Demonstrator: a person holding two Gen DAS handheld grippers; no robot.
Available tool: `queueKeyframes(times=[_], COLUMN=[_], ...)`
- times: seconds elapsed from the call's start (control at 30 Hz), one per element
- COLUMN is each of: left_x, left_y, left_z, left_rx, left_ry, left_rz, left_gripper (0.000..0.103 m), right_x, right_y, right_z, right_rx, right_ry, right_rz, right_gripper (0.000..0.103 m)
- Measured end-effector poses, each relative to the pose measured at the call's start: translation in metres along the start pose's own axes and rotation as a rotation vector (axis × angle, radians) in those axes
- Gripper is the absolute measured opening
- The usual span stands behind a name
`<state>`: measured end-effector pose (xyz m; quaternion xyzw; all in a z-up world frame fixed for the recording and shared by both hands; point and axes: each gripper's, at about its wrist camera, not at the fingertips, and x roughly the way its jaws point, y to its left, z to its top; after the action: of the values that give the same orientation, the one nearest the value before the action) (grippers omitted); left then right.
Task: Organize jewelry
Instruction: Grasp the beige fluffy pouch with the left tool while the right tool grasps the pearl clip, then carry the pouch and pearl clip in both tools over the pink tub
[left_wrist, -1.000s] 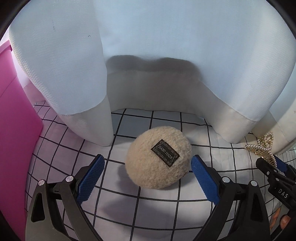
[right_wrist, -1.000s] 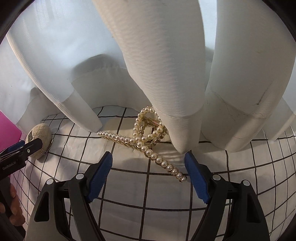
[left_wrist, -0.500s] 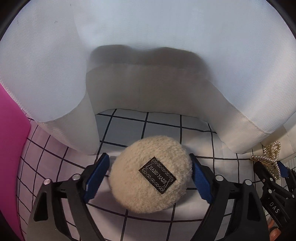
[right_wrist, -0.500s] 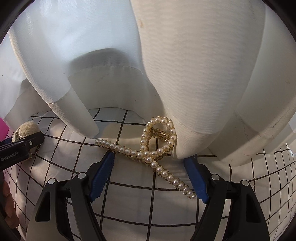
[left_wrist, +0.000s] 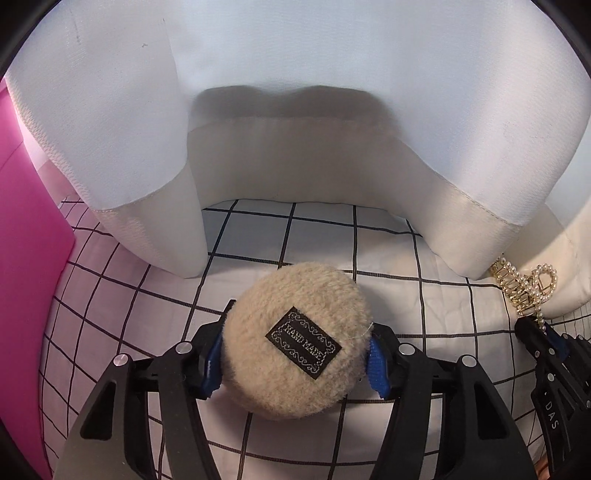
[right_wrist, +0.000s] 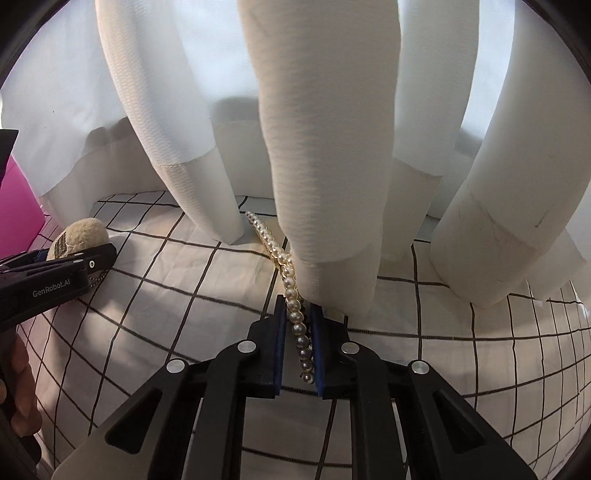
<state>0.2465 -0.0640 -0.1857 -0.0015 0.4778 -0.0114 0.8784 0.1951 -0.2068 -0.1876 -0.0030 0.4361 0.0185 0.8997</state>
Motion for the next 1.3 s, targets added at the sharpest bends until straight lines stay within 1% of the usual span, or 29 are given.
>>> queueKeyframes(times=[0.07,0.2,0.3,0.37,0.4,0.43,0.47,0.53,0.6,0.73,0.77,0.83,0.87,0.9,1.03,1.1,1.13,1.3], left_x=[0.001,-0.001,-0.005,-0.006,-0.006,-0.006,-0.005,-0.005,-0.01,-0.006,-0.004,-0.009,-0.007,-0.007,-0.011,-0.013,-0.013,-0.025], left_y=[0.001,0.002,0.002,0.005,0.006,0.006,0.006,0.005,0.004,0.002,0.003,0.002,0.001,0.001,0.004,0.008,0.009,0.018], left_z=[0.003,0.004,0.003,0.008,0.007,0.006,0.007,0.003,0.003,0.007,0.003,0.006,0.007,0.007,0.006,-0.003,-0.006,-0.018], left_rx=[0.001,-0.004,-0.006,-0.011,-0.013,-0.013,-0.013,-0.011,-0.01,-0.012,-0.013,-0.012,-0.011,-0.011,-0.018,-0.019,-0.02,-0.036], left_ry=[0.003,0.007,0.006,0.006,0.006,0.004,0.002,-0.001,-0.003,-0.007,-0.009,-0.013,-0.015,-0.015,-0.023,-0.027,-0.027,-0.027], left_rz=[-0.001,-0.007,-0.002,-0.002,-0.002,-0.001,0.0,0.002,0.005,0.004,0.005,0.006,0.006,0.006,-0.006,-0.009,-0.01,-0.024], left_gripper=[0.059,0.059,0.059,0.059,0.059,0.059,0.059,0.059,0.059,0.059,0.059,0.059,0.059,0.059,0.057,0.056,0.055,0.054], right_x=[-0.009,-0.025,-0.028,-0.027,-0.025,-0.029,-0.03,-0.022,-0.015,0.0,0.003,0.008,0.011,0.012,0.013,0.006,-0.002,-0.012], right_y=[-0.004,-0.004,0.005,0.001,-0.001,-0.012,-0.018,-0.013,-0.013,-0.012,-0.011,-0.007,-0.005,-0.003,0.005,0.004,-0.003,0.0], right_z=[-0.008,-0.03,-0.038,-0.04,-0.039,-0.038,-0.036,-0.027,-0.013,0.009,0.012,0.018,0.023,0.024,0.021,0.015,0.01,-0.003], right_rx=[0.006,-0.008,-0.025,-0.018,-0.014,-0.011,-0.009,-0.01,-0.008,0.009,0.013,0.01,0.007,0.004,-0.018,-0.02,-0.02,-0.043], right_ry=[0.007,0.006,0.0,0.001,0.002,0.002,-0.001,0.006,0.01,0.027,0.028,0.028,0.024,0.018,-0.011,-0.025,-0.027,-0.015], right_rz=[0.024,0.039,0.044,0.048,0.046,0.043,0.039,0.024,0.013,-0.003,-0.005,-0.013,-0.017,-0.015,-0.008,0.006,0.018,0.066], right_gripper=[0.013,0.013,0.013,0.014,0.02,0.023,0.023,0.023,0.023,0.023,0.023,0.023,0.021,0.009,0.008,0.008,0.008,0.008])
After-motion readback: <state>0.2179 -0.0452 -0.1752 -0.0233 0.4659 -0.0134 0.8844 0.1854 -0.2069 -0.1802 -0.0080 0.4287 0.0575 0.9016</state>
